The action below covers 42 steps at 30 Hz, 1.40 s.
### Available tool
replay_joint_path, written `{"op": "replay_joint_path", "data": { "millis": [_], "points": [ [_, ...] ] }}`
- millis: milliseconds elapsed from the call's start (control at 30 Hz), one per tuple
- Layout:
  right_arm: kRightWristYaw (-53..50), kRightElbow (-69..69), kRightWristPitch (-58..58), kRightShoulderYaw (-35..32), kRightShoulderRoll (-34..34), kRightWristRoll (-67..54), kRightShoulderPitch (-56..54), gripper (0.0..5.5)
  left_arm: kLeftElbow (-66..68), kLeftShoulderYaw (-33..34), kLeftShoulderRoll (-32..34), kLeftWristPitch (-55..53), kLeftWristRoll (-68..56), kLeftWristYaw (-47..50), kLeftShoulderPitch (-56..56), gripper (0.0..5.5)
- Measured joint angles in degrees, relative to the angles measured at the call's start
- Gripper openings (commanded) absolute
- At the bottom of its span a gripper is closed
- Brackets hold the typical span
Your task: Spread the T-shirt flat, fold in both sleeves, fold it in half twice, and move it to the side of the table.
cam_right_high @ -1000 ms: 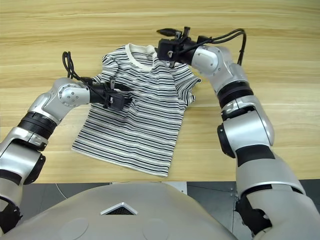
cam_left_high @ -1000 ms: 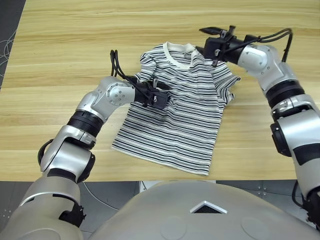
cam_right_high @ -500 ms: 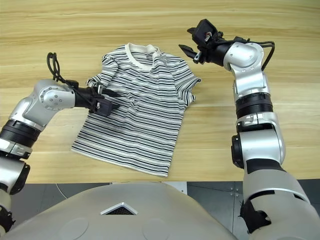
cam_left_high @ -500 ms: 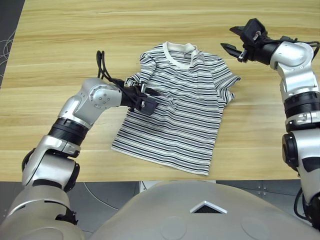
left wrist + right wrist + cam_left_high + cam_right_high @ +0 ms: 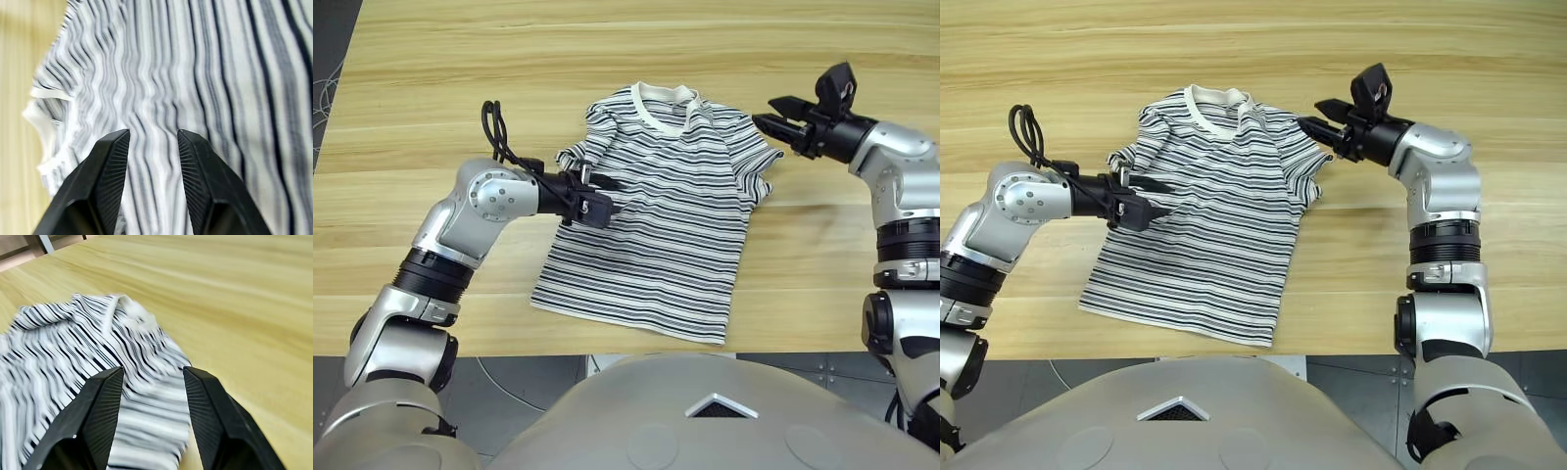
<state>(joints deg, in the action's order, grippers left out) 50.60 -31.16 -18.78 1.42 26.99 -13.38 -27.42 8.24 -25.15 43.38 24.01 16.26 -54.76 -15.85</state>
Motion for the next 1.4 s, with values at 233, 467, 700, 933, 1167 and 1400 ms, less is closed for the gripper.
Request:
{"op": "replay_joint_path", "data": {
  "millis": [233,467,700,933,1167,1400],
  "points": [
    [-0.91,-7.91,3.06,-0.92,-1.88,0.47,-2.67,2.25,0.16,1.44,-2.98,-2.78,-0.98,1.52,-0.29,1.80],
    [-0.27,-7.56,6.15,-1.16,-2.46,0.50,-3.30,2.25,10.57,10.57,-9.09,-9.91,-6.18,9.31,-14.62,1.80],
    [-1.77,-7.68,11.74,1.91,-2.79,5.91,-3.33,2.25,32.41,10.59,-13.16,-7.10,-3.50,16.07,-20.45,1.80],
    [-2.60,-8.06,12.93,3.20,-3.67,8.20,-3.34,2.25,47.54,8.89,-19.44,-2.45,-2.61,15.54,-20.84,1.80],
    [-8.15,-10.63,18.67,8.20,-3.38,17.16,-3.80,2.25,58.64,8.41,-20.38,-3.03,0.62,21.99,-25.45,1.80],
    [-18.61,-20.75,29.50,17.88,-1.28,32.16,-9.54,2.25,65.59,11.46,-17.70,-5.03,0.22,24.80,-27.96,1.80]
  ]
}}
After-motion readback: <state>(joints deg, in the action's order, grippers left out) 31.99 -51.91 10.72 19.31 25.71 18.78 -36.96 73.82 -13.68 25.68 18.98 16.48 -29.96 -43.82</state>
